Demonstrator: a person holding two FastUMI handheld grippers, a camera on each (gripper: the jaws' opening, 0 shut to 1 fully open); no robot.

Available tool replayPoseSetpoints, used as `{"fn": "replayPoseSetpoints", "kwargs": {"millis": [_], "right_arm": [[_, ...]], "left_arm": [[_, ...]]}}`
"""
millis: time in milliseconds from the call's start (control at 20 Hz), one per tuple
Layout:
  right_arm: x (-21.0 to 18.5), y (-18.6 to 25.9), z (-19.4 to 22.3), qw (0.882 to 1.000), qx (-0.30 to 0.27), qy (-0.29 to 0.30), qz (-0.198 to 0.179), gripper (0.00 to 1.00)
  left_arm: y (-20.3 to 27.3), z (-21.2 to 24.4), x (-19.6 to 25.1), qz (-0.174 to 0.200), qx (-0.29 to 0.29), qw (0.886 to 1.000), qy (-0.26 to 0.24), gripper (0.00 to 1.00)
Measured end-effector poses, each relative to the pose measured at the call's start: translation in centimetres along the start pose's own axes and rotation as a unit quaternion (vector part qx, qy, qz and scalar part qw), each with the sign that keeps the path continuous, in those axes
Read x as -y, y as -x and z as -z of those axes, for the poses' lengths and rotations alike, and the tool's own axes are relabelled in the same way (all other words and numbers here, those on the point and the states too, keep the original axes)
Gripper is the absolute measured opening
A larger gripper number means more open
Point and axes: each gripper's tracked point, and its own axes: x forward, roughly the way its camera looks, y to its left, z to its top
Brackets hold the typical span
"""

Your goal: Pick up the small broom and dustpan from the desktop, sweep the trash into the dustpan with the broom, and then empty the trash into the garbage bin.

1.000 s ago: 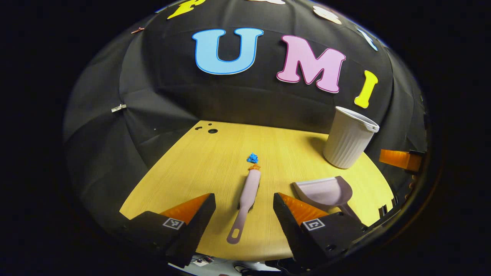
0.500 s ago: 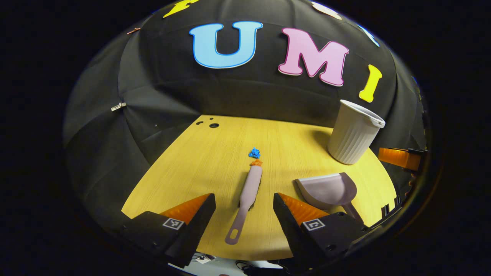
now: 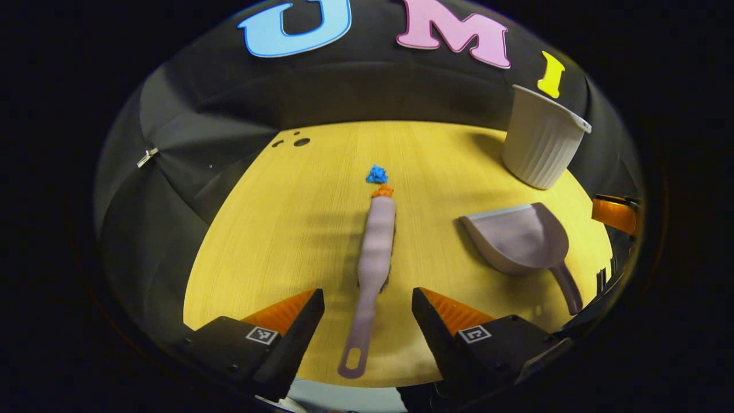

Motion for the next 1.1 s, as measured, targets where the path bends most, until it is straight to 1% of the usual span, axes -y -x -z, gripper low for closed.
{"fn": "replayPoseSetpoints", "kwargs": {"millis": [50,150,200,350,450,500,600,650,700,750,800,1000,1050,1100], "right_arm": [[0.0,-0.2,0.2,1.0,-0.003,0.003,-0.001,0.99],[0.0,-0.5,2.5,0.999,-0.033,-0.002,-0.009,0.99],[0.1,-0.4,3.4,0.999,-0.045,-0.008,-0.009,0.99],[-0.4,-0.6,5.9,0.996,-0.085,-0.026,-0.025,0.99],[-0.6,-0.4,7.3,0.993,-0.105,-0.035,-0.027,0.99],[-0.7,-0.4,7.8,0.993,-0.112,-0.037,-0.028,0.99],[-0.6,-0.3,8.7,0.991,-0.124,-0.049,-0.023,0.99],[-0.7,-0.2,9.2,0.99,-0.13,-0.056,-0.02,0.99],[-0.7,-0.1,9.9,0.988,-0.139,-0.064,-0.016,1.0],[-0.8,-0.1,10.3,0.987,-0.146,-0.069,-0.015,1.0],[-0.9,0.0,10.9,0.985,-0.153,-0.075,-0.012,0.99],[-0.6,-0.4,12.0,0.979,-0.171,-0.111,0.005,0.99],[-0.5,-0.5,12.2,0.978,-0.173,-0.116,0.009,0.99],[-0.5,-0.7,12.2,0.977,-0.175,-0.12,0.013,0.99]], "left_arm": [[-0.8,0.2,-0.1,0.004,-0.017,1.0,0.006,0.98],[-2.8,1.1,-0.2,0.012,-0.059,0.998,0.012,0.96],[-3.4,1.9,-0.4,0.015,-0.073,0.997,0.007,0.95],[-5.4,2.2,0.0,0.017,-0.097,0.995,-0.019,0.93],[-6.3,2.2,0.2,0.016,-0.107,0.994,-0.032,0.87],[-6.7,2.1,0.2,0.012,-0.111,0.993,-0.039,0.83],[-7.5,1.8,1.0,0.025,-0.105,0.993,-0.046,0.58],[-7.6,1.8,1.3,0.031,-0.105,0.993,-0.047,0.53],[-7.6,1.8,1.6,0.04,-0.105,0.993,-0.043,0.51],[-7.4,1.8,1.7,0.036,-0.106,0.993,-0.038,0.37],[-7.6,1.9,1.7,0.034,-0.104,0.993,-0.033,0.33],[-7.3,1.7,1.7,0.044,-0.082,0.995,-0.024,0.26],[-7.2,1.7,1.6,0.041,-0.076,0.996,-0.022,0.25],[-6.9,1.4,1.5,0.039,-0.067,0.997,-0.02,0.28]]}}
